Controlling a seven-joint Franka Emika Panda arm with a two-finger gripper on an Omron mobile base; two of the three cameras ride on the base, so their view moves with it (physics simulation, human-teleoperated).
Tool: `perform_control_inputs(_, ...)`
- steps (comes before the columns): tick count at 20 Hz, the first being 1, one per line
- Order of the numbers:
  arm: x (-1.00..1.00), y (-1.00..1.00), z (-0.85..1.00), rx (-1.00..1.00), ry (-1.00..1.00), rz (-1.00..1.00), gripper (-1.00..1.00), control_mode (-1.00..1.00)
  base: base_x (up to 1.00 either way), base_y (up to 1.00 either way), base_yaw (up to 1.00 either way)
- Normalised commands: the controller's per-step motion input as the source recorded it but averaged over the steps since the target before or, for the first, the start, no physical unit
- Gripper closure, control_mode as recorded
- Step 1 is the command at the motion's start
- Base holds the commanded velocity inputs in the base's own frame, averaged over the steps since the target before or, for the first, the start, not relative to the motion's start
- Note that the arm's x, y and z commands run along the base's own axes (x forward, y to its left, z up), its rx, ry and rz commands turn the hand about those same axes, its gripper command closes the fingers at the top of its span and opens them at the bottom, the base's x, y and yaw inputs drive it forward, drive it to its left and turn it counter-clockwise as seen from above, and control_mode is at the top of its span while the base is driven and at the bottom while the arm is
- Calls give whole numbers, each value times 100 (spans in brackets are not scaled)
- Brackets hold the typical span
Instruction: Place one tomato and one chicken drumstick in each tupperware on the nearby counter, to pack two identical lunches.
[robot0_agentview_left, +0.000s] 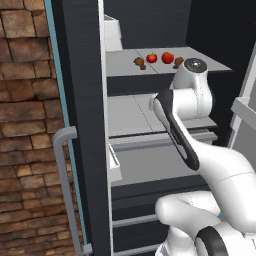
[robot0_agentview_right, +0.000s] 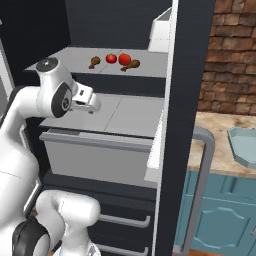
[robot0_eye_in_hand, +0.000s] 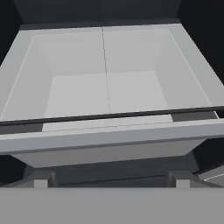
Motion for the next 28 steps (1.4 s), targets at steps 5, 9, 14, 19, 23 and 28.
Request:
perform_control_inputs(5,8,0,70,11,-3,-1,-100,-100,0,0,0)
perform_control_inputs(9,29,0,55,8,0,0,-100,-100,0,0,0)
perform_control_inputs(14,32,0,44,0,0,0,-100,-100,0,0,0)
perform_control_inputs(19,35,7,35,0,0,0,-100,-100,0,0,0)
perform_control_inputs(23,34,8,13,0,0,0,-100,-100,0,0,0)
perform_control_inputs(28,44,7,0,0,0,0,-100,-100,0,0,0)
